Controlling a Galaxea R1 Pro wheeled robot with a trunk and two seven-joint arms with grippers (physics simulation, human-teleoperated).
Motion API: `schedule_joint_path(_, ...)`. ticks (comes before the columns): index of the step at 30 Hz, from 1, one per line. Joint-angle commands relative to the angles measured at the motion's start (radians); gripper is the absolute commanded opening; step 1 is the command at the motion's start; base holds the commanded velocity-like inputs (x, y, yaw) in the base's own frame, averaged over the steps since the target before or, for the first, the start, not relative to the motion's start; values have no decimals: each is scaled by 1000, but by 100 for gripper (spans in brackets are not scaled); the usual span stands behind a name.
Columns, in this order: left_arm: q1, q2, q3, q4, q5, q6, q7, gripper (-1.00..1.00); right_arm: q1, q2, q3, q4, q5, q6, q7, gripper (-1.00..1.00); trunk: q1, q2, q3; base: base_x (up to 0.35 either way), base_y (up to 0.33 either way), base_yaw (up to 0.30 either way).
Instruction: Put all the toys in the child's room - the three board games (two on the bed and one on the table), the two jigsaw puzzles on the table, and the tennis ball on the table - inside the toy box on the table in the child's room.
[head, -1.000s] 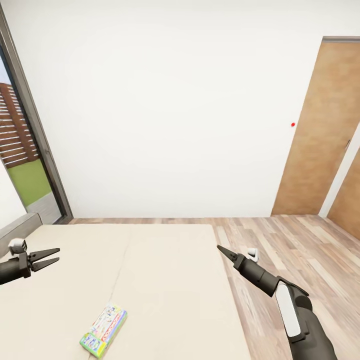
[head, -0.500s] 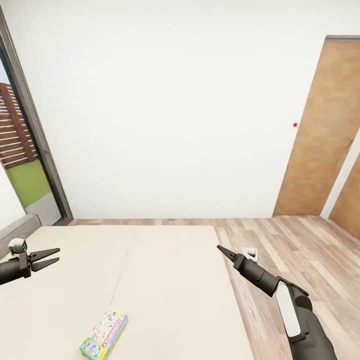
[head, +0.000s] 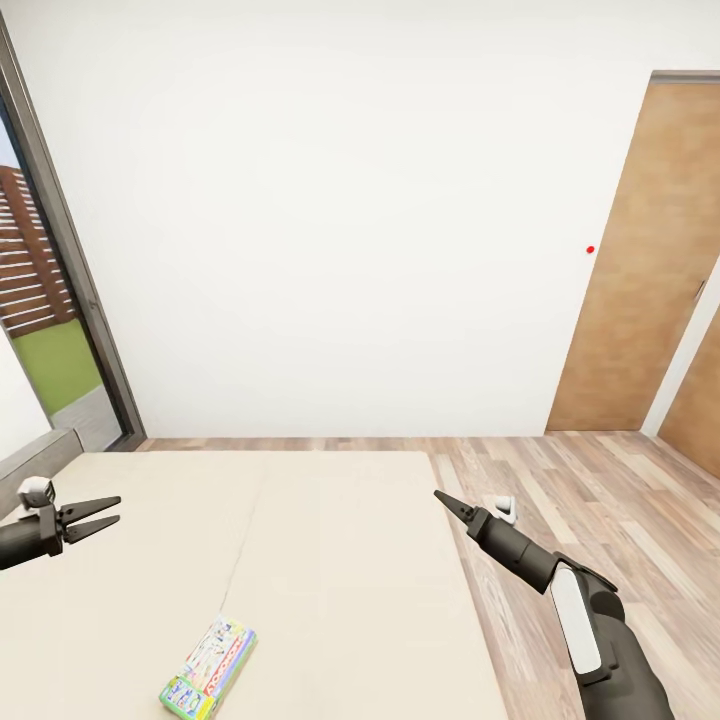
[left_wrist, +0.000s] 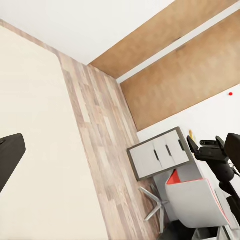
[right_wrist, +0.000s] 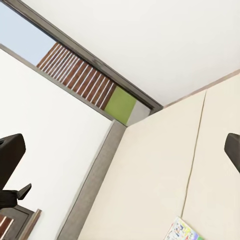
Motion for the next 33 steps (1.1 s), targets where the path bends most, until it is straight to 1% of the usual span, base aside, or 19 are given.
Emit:
schedule_joint_path(1,-1,-1,0,0,-3,11,-5,100,-1,1,-3,0,-2,6,2,100,1,-2,-2,0,0,0)
schedule_joint_path(12,-2,-8,-2,2,-16,21,-5,100,-1,0,-3,-7,-1,9,0,100,1,-2,-2,0,0,0)
schedule_joint_path(14,-6,-15,-2,3,-27,22,-4,100,-1,-1,-3,-5,0,9,0,100,1,-2,-2,0,0,0)
schedule_joint_path(15,-7,-19,-2,4,-32,23,14,100,-1,-1,-3,-5,1,8,0,100,1,-2,-2,0,0,0)
schedule_joint_path(16,-12,-35,-2,4,-42,24,65,100,-1,-1,-3,-5,3,7,0,100,1,-2,-2,0,0,0)
schedule_joint_path(17,-14,-46,-3,4,-47,24,95,100,-1,-1,-3,-5,4,7,0,100,1,-2,-2,0,0,0)
schedule_joint_path(18,-21,-72,-4,4,-54,25,167,100,-1,-1,-3,-6,6,7,0,100,1,-2,-2,0,0,0)
schedule_joint_path(19,-25,-86,-5,5,-56,26,208,100,-1,-2,-3,-6,6,7,0,100,1,-2,-2,0,0,0)
schedule_joint_path(20,-39,-115,-5,5,-59,27,299,100,-1,-4,-3,-8,8,8,-3,100,1,-2,-2,0,0,0)
schedule_joint_path(21,-47,-131,-6,5,-60,27,349,100,-1,-5,-3,-9,10,9,-6,100,1,-2,-2,0,0,0)
schedule_joint_path(22,-61,-166,-6,5,-62,27,454,100,-1,-5,-3,-10,13,11,-20,100,1,-2,-2,0,0,0)
schedule_joint_path(25,-75,-222,-6,6,-63,22,619,100,-1,-8,-1,-12,16,15,-70,100,1,-2,-2,0,0,0)
schedule_joint_path(26,-80,-260,-6,6,-64,16,727,100,-2,-8,2,-14,17,19,-119,100,1,-2,-2,0,0,0)
schedule_joint_path(28,-84,-295,-6,7,-64,0,831,100,-2,-6,7,-24,18,24,-174,100,1,-2,-2,0,0,0)
schedule_joint_path(29,-86,-327,-6,8,-62,-28,930,100,-2,-3,22,-46,19,36,-233,100,1,-2,-2,0,0,0)
schedule_joint_path(30,-87,-342,-6,9,-61,-45,977,100,-2,-2,34,-61,19,44,-264,100,1,-2,-2,0,0,0)
schedule_joint_path(31,-87,-355,-6,9,-60,-62,1022,100,-2,-2,51,-77,20,53,-298,100,1,-2,-2,0,0,0)
schedule_joint_path(32,-88,-376,-7,10,-58,-92,1102,100,-2,-1,94,-111,20,73,-374,100,1,-2,-2,0,0,0)
schedule_joint_path(33,-89,-384,-7,10,-57,-104,1137,100,-2,-1,120,-128,21,84,-416,100,1,-2,-2,0,0,0)
